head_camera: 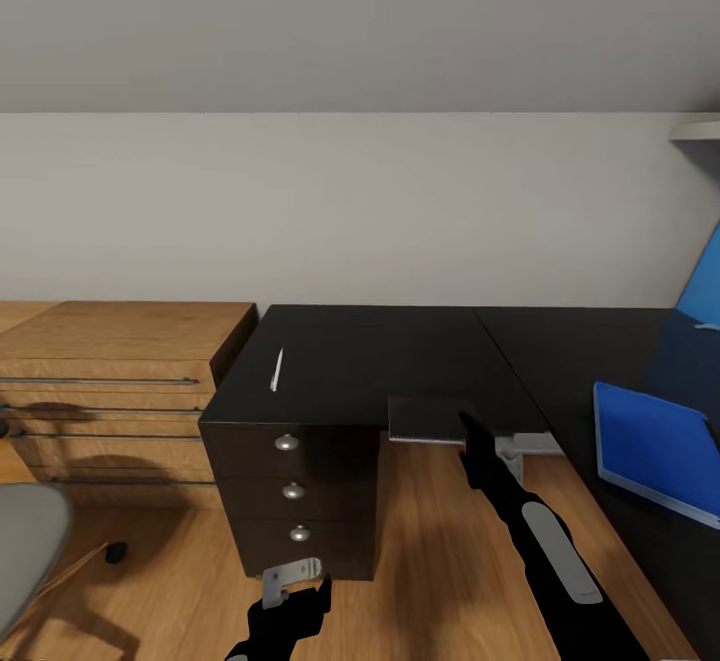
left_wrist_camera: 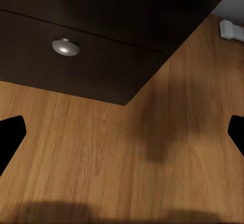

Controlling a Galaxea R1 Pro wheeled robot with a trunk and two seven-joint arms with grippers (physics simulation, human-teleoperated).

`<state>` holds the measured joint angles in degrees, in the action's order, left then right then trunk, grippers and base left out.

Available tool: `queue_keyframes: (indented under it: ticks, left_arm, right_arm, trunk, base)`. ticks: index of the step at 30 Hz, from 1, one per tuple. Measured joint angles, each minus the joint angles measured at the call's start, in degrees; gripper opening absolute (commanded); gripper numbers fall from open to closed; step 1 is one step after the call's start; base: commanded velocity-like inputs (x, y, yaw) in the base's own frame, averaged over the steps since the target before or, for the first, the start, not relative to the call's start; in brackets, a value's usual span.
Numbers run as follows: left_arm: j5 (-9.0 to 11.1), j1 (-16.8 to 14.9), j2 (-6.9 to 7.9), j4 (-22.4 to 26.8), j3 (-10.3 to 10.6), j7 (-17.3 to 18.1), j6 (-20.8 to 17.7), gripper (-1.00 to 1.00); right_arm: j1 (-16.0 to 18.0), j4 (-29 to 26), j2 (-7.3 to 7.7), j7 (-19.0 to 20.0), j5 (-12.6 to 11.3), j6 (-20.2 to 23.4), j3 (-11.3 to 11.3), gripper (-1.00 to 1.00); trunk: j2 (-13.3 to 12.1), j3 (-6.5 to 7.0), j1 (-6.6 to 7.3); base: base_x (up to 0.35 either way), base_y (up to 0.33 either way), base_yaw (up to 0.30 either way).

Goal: In the bedroom, organize the workspace by keeping the computer under the desk, ensuring the monitor is on the desk, placing the keyboard on the desk next to the monitor, placing the mouse on the desk next to the keyboard, moving the folder from the swivel chair onto the desk next to the mouse, stacking the notebook on top of the folder with the pen on top of the notebook, and positioning the swivel chair next to the desk.

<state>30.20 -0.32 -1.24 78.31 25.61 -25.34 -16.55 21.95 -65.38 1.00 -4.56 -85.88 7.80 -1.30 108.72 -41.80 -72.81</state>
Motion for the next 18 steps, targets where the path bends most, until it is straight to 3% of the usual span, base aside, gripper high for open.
queue_keyframes:
  ticks: [12, 13, 18]
  left_arm:
    - [0.05, 0.0, 0.01, 0.0, -0.02, 0.01, -0.01, 1.0]
    - [0.05, 0.0, 0.03, 0.0, -0.02, 0.01, -0.01, 1.0]
    - [0.05, 0.0, 0.01, 0.0, -0.02, 0.01, -0.01, 1.0]
  right_arm:
    - [0.0, -0.02, 0.0, 0.0, 0.0, 0.0, 0.02, 1.0]
    - [0.0, -0.03, 0.0, 0.0, 0.0, 0.0, 0.01, -1.0]
    - [0.01, -0.09, 0.01, 0.02, 0.11, 0.07, -0.01, -1.0]
  trunk:
    - [0.0, 0.0, 0.02]
    - [0.0, 0.0, 0.02]
    - [0.0, 0.0, 0.02]
  base:
    - [-0.059, 0.0, 0.0]
    - [-0.003, 0.0, 0.0]
    - [0.0, 0.0, 0.0]
